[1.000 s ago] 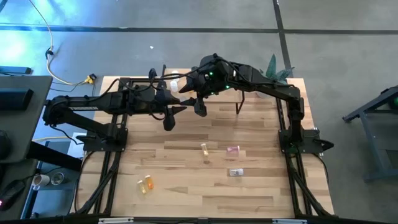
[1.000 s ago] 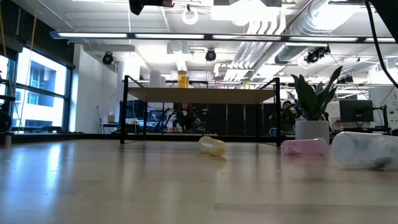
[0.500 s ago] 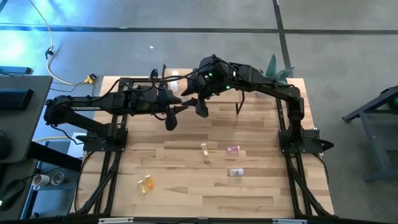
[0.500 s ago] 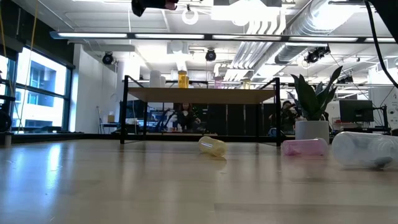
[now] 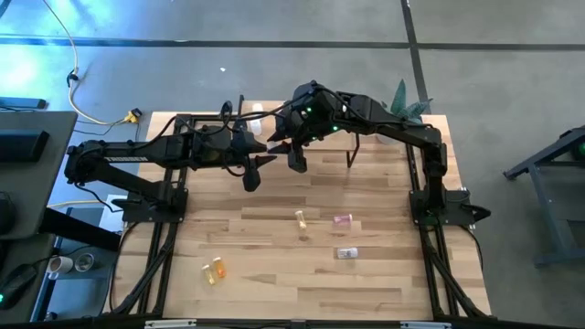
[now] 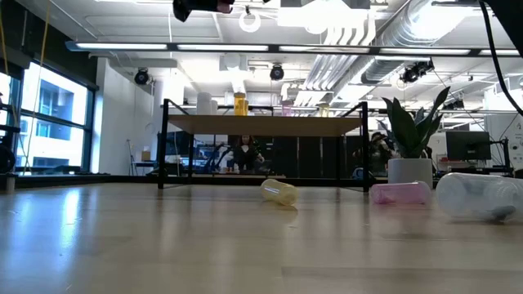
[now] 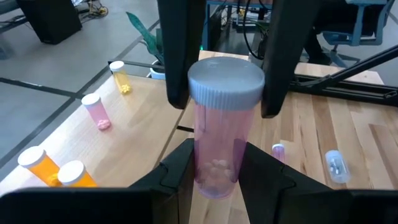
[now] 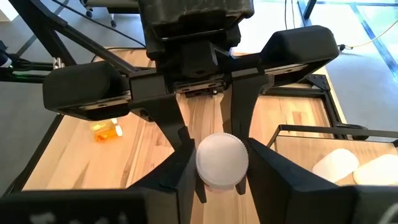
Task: Pick and place medicine bottles onto shelf by color
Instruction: Put the top pink pill bottle aligned with the other pink pill bottle on the shelf
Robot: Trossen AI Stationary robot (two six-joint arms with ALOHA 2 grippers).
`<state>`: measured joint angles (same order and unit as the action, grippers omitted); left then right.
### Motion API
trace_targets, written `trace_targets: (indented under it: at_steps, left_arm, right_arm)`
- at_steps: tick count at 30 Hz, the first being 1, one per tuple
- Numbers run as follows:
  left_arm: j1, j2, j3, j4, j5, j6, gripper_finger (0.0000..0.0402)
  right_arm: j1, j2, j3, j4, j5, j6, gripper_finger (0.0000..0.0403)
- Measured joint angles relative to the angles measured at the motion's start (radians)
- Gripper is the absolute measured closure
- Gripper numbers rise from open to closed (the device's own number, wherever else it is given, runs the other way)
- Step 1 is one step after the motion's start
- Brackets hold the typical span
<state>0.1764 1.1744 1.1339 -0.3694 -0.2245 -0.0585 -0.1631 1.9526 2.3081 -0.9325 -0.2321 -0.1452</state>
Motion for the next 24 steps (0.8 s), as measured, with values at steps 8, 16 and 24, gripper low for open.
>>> trace_targets:
  at_steps: [8, 16, 24]
  left_arm:
    - [0.0, 0.0, 0.0, 0.0, 0.001, -0.001, 0.03]
    - [0.0, 0.0, 0.0, 0.0, 0.004, -0.016, 0.0266]
    - [0.0, -0.001, 0.0, 0.002, -0.022, -0.016, 0.0209]
  right_arm:
    - [0.0, 0.0, 0.0, -0.004, -0.001, 0.014, 0.0299]
    - [0.0, 0.0, 0.0, -0.008, 0.029, 0.015, 0.0302]
    - [-0.008, -0.045, 0.0, -0.022, 0.077, 0.014, 0.0304]
